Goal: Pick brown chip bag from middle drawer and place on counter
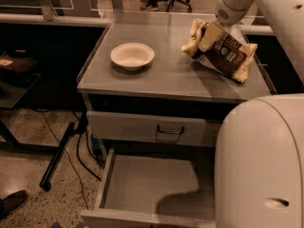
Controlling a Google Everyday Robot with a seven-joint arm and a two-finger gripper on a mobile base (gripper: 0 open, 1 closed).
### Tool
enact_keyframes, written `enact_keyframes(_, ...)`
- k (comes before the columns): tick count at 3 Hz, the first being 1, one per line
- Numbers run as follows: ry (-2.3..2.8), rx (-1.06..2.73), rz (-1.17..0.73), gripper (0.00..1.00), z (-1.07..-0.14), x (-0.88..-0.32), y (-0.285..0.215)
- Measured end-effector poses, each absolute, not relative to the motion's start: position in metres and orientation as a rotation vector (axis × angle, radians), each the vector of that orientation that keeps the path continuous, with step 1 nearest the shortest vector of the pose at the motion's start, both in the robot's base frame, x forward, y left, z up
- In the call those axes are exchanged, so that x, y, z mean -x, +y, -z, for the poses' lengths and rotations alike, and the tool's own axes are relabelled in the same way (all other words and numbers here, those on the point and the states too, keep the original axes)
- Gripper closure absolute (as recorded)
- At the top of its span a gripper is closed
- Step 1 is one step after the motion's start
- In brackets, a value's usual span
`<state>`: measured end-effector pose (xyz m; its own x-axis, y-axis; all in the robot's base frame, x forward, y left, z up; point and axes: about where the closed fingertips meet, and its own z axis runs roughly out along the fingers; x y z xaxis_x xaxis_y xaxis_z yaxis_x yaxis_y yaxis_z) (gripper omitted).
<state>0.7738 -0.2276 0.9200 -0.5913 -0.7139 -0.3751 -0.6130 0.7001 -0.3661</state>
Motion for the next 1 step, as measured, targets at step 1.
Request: enact_keyframes(1,2.409,1.017,0.270,0.00,-0.9200,-0.7738,-0.2276)
